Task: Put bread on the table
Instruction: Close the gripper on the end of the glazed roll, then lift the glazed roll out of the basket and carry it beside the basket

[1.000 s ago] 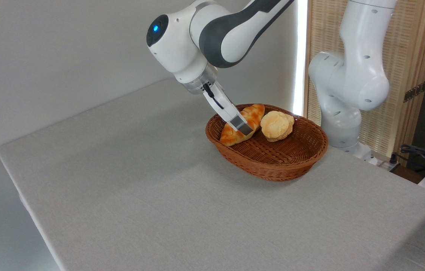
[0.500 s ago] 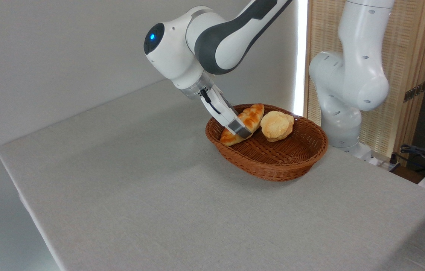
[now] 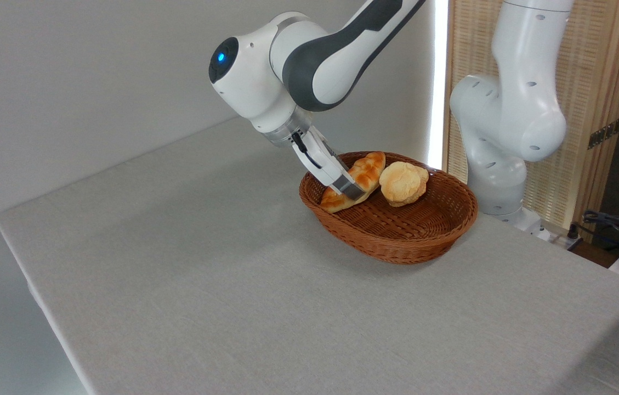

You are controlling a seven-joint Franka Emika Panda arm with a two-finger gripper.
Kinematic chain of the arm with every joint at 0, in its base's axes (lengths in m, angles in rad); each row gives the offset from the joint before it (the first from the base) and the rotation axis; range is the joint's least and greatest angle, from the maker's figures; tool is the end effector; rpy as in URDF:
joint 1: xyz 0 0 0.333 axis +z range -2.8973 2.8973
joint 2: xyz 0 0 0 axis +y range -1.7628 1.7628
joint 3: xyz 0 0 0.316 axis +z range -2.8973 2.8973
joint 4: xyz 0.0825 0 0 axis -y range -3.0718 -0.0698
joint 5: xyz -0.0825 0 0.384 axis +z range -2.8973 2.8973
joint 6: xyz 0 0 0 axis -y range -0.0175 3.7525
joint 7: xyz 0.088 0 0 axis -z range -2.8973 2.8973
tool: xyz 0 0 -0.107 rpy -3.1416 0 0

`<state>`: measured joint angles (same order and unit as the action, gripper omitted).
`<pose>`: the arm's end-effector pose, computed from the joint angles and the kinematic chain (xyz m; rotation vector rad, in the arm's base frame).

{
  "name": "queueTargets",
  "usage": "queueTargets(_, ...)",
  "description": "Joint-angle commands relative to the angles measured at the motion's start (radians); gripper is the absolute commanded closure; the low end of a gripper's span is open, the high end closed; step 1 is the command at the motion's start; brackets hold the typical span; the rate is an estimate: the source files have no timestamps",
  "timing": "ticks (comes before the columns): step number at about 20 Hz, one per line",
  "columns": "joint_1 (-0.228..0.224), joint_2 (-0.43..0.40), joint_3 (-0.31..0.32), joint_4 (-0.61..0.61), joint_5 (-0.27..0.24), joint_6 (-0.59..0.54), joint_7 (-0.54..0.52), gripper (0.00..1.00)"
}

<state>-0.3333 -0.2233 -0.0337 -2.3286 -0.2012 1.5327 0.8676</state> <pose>0.3655 -0.1643 0.3989 2.2669 -1.5176 -0.7109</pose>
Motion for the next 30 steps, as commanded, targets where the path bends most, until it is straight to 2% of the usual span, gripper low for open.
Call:
queueTargets(1,-0.007,0.009,0.009,0.006,-0.015,0.009,0.01,0.39)
queueTargets(2,-0.007,0.009,0.009,0.006,-0.015,0.004,0.011,0.41)
queueTargets(5,-0.007,0.009,0.009,0.009,-0.014,0.0,0.013,0.56)
queueTargets(14,-0.006,0.007,0.009,0.017,-0.015,-0.014,0.016,0.55)
queueTargets(25,0.005,0.007,0.024,0.159,-0.001,-0.183,0.021,0.54)
queueTargets(28,0.007,0.005,0.032,0.193,0.038,-0.235,0.024,0.54)
queueTargets(30,0.007,0.005,0.047,0.23,0.042,-0.255,0.027,0.52)
